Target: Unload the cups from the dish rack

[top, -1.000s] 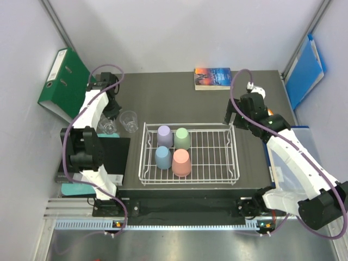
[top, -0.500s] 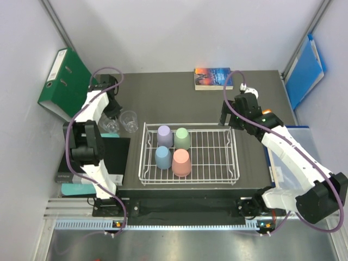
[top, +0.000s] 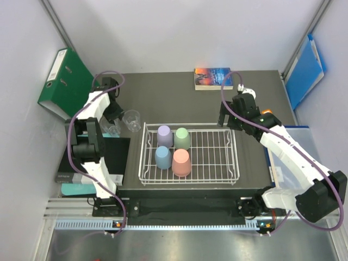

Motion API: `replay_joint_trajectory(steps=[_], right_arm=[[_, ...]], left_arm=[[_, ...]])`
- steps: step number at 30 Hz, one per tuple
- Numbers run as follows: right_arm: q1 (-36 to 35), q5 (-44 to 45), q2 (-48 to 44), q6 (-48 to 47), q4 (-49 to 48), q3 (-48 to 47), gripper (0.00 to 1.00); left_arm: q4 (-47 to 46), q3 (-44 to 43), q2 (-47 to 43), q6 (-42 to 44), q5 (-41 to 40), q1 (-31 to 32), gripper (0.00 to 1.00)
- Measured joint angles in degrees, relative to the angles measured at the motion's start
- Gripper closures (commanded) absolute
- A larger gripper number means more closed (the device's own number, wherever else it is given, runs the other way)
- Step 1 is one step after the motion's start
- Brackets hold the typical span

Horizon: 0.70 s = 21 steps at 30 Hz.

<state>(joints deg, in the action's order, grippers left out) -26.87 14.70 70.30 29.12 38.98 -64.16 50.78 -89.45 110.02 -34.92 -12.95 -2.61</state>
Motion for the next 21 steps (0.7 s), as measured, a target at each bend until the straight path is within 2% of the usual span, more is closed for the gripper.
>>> replay_joint_trajectory(steps=[4, 12, 18, 21], right_arm=[[-0.6, 0.1, 0.0, 0.0, 0.0, 0.0, 0.0], [-2.0, 0.6, 0.0, 0.0, 0.0, 0.0, 0.01], [-3.2, 1.0, -0.1, 0.0, 0.0, 0.0, 0.0], [-3.8, 2.8, -0.3, 0.0, 0.0, 0.0, 0.0]], left_arm=[[0.1, 0.0, -0.1, -0.3, 0.0, 0.0, 0.4], [1.7, -1.9, -4.4, -1.4, -1.4, 0.0, 0.34], [0.3, -2.2, -18.2, -3.4, -0.8, 0.6, 0.32], [-3.3, 0.3, -28.3, -4.2, -0.3, 4.2, 0.28]])
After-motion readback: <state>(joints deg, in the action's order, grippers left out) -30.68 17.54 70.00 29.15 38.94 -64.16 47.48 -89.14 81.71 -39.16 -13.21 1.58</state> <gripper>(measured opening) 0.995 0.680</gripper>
